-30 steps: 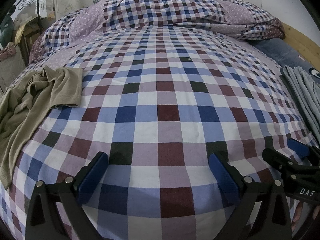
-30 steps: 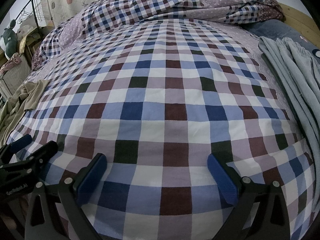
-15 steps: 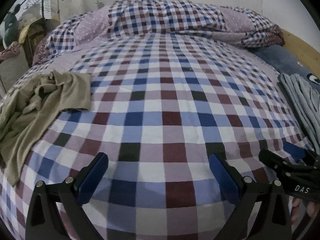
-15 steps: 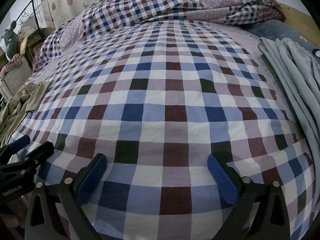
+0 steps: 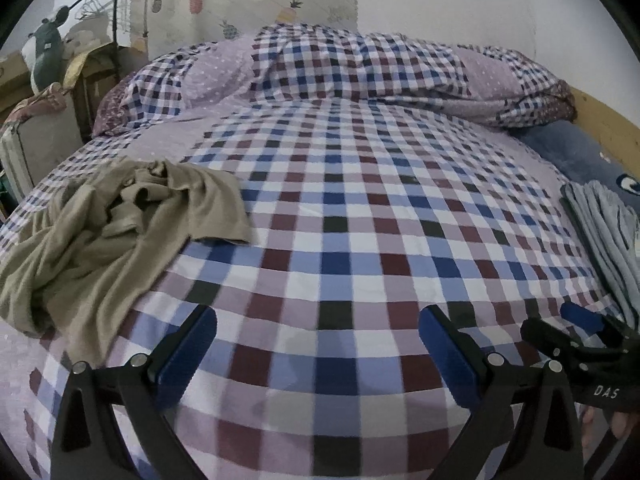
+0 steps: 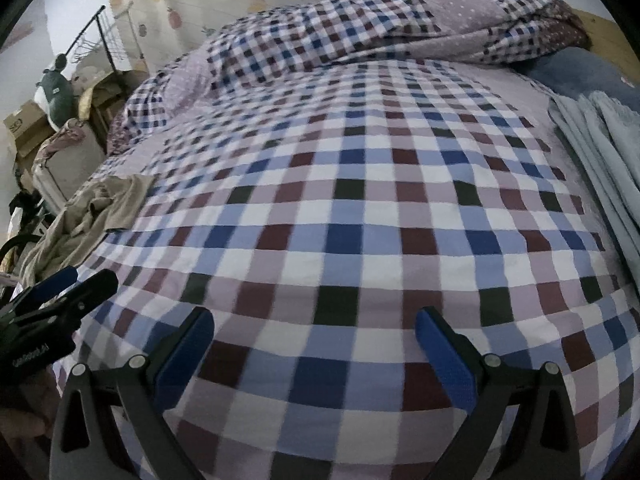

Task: Fold clothes
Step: 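Move the left gripper to the khaki shirt and close on it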

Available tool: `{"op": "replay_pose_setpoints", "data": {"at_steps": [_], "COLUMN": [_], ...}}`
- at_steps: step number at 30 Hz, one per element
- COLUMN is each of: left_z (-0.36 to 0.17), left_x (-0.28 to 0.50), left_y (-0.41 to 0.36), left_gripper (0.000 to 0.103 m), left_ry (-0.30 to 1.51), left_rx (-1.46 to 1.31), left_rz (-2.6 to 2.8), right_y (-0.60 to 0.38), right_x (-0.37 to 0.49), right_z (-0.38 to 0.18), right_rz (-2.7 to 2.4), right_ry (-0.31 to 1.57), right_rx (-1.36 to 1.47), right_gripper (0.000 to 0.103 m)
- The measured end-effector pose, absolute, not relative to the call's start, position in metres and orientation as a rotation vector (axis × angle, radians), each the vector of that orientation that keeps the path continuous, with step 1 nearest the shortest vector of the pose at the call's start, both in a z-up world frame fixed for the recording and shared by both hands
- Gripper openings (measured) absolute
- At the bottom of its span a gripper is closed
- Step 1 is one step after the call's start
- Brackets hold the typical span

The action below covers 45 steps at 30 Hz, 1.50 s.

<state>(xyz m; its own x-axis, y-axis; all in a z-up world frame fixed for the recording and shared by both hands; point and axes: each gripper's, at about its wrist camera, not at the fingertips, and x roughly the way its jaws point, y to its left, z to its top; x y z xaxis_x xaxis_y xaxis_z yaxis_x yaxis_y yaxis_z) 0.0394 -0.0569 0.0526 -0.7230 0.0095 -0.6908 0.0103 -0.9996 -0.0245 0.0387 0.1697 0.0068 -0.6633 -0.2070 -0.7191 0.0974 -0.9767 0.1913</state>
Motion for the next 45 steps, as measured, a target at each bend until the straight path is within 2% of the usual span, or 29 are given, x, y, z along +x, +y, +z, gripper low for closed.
{"op": "replay_pose_setpoints", "data": {"at_steps": [12, 24, 27, 32, 36, 45], "left_z": [0.08, 0.088, 0.091, 0.091, 0.09, 0.077], "left_x": [0.057, 0.079, 0.083, 0.089, 0.094, 0.095], "left_y": [-0.137, -0.256, -0.275, -0.301, -0.329, -0.356], "left_gripper": [0.102, 0.102, 0.102, 0.102, 0.102, 0.102], "left_ry": [0.119, 0.379, 0.388, 0.359, 0.447, 0.598], "left_rx": [1.045, 0.873, 0.849, 0.829, 0.805, 0.875], "left_rz": [-2.859, -2.653, -2.627, -2.57, -2.539, -2.553], "right_y": [0.137, 0.049, 0.023, -0.024, -0.067, -0.137], "right_x": [0.041, 0.064, 0.07, 0.061, 0.05, 0.027], "right_z": [0.01, 0.013, 0.012, 0.008, 0.004, 0.004], "right_rz": [-2.632, -2.472, -2.414, -2.277, -2.198, -2.16], "right_ry": [-0.241, -0.133, -0.139, -0.277, -0.324, -0.269], "right_rx": [1.195, 1.095, 1.078, 1.083, 1.113, 1.152], "right_gripper": [0.103, 0.099, 0.098, 0.087, 0.086, 0.079]}}
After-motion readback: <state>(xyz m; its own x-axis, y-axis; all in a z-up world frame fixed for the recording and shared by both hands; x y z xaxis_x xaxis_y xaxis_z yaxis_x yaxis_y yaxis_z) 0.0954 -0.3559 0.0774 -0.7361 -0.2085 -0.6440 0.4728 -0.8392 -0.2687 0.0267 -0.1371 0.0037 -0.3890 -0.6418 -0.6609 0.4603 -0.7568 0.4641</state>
